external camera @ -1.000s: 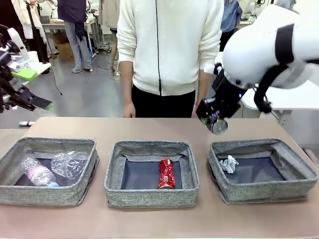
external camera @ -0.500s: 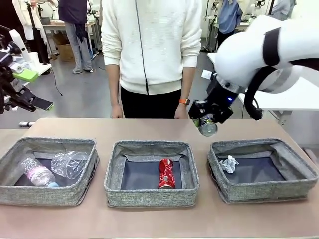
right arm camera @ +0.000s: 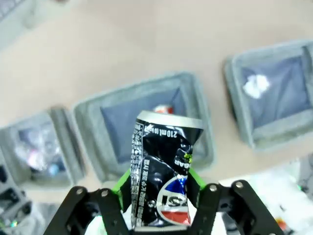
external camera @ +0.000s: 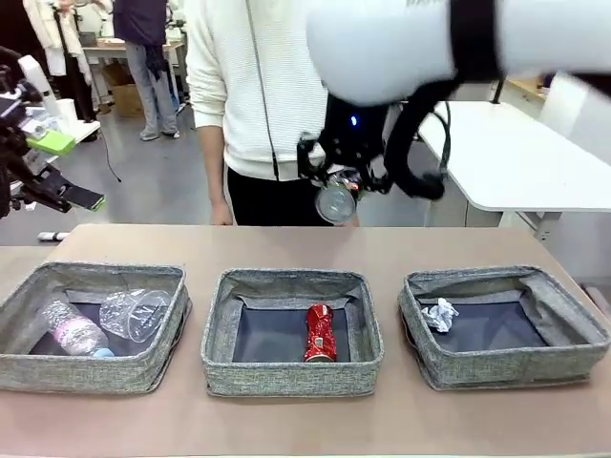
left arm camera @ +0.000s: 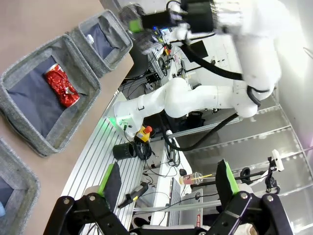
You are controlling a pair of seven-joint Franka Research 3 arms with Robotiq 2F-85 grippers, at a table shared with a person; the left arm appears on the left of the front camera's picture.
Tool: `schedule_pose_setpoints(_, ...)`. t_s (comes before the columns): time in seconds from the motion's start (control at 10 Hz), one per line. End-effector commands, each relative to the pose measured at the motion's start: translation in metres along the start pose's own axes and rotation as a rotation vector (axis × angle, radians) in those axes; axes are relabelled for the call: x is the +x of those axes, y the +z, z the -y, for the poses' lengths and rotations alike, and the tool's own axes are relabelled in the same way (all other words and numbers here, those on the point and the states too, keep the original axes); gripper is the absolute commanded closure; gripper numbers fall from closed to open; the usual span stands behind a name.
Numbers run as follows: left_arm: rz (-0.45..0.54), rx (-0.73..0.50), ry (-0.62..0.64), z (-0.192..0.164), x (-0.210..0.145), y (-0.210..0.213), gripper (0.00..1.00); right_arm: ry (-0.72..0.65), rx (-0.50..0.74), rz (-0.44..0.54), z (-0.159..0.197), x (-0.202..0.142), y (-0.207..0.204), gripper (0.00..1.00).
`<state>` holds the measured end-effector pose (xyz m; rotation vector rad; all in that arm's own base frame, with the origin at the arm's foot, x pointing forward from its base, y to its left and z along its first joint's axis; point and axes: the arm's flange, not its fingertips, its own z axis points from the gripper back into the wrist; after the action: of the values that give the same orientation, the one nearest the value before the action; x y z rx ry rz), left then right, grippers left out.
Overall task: Sort the waste into the appropriate baskets.
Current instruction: Pick up the waste item pointed out by the person.
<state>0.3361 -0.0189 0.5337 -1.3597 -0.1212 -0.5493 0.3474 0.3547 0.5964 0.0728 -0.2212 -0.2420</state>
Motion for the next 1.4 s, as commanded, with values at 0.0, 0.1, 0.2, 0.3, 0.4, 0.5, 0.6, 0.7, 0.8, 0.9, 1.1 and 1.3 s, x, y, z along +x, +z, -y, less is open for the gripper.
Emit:
schedule_pose_setpoints(0.0,0.011,-0.020,-0.026,0.002,0.001,0.000,0.00,0.131,-0.017,-0.073,-0.040,0.012,0.030,0.61)
schedule_pose_setpoints(0.1,0.011,-0.020,-0.026,0.002,0.001,0.000,0.00,0.166,-0.035,-0.035,-0.048,0.007,0.052,0.61)
schedule_pose_setpoints(0.2,0.011,-0.020,-0.026,0.002,0.001,0.000,0.00,0.211,-0.040,-0.038,-0.053,0.004,0.073,0.61)
schedule_pose_setpoints(0.3,0.011,-0.020,-0.026,0.002,0.001,0.000,0.00,0.227,-0.044,-0.034,-0.059,0.003,0.091,0.61)
schedule_pose_setpoints(0.4,0.011,-0.020,-0.026,0.002,0.001,0.000,0.00,0.214,-0.063,-0.007,-0.062,0.002,0.102,0.61)
schedule_pose_setpoints(0.5,0.011,-0.020,-0.026,0.002,0.001,0.000,0.00,0.214,-0.077,0.015,-0.064,0.001,0.110,0.61)
schedule_pose_setpoints(0.6,0.011,-0.020,-0.026,0.002,0.001,0.000,0.00,0.212,-0.079,0.039,-0.063,0.003,0.120,0.61)
schedule_pose_setpoints(0.7,0.011,-0.020,-0.026,0.002,0.001,0.000,0.00,0.206,-0.078,0.063,-0.063,0.006,0.128,0.61)
schedule_pose_setpoints(0.8,0.011,-0.020,-0.026,0.002,0.001,0.000,0.00,0.227,-0.067,0.062,-0.063,0.005,0.139,0.61)
schedule_pose_setpoints(0.9,0.011,-0.020,-0.026,0.002,0.001,0.000,0.00,0.229,-0.068,0.076,-0.065,0.004,0.148,0.61)
schedule_pose_setpoints(1.1,0.011,-0.020,-0.026,0.002,0.001,0.000,0.00,0.206,-0.068,0.092,-0.069,0.015,0.164,0.61)
schedule_pose_setpoints(1.3,0.011,-0.020,-0.026,0.002,0.001,0.000,0.00,0.230,-0.049,0.070,-0.057,0.003,0.146,0.61)
